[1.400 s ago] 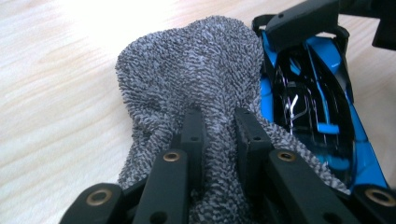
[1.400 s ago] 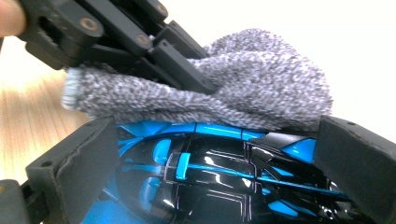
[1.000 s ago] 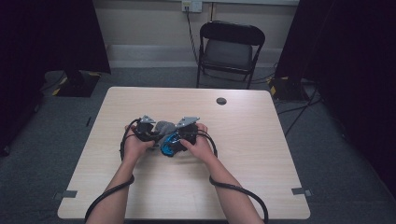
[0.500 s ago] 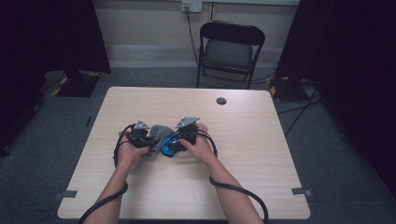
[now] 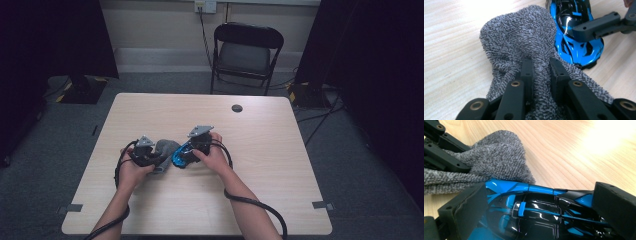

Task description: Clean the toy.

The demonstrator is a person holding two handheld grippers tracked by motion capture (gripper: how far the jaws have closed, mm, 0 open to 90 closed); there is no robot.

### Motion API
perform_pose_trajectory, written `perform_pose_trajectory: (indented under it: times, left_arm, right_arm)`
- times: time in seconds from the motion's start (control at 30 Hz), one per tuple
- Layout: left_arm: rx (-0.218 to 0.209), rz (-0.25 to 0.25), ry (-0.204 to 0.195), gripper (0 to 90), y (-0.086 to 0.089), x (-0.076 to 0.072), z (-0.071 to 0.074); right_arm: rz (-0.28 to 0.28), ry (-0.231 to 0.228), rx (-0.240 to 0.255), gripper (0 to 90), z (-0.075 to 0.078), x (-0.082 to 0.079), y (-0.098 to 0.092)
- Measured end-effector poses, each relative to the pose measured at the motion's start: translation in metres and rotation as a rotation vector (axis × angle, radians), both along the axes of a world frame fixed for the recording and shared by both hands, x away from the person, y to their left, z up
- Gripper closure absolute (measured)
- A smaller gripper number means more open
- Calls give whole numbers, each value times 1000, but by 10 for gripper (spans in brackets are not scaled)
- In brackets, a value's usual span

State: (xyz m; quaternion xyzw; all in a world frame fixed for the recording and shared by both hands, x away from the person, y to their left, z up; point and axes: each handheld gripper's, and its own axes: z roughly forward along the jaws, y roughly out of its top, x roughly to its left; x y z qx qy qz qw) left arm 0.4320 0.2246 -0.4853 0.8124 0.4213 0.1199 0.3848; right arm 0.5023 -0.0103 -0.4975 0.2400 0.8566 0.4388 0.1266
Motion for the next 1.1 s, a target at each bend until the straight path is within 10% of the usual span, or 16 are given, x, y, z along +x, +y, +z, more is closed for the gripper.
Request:
perform_pose_trajectory:
  times: [1.1]
  left_arm:
    - [-30,-49,41,755,14,-44,5]
  right_arm:
    - [-5,-9,8,0,-1,0,0]
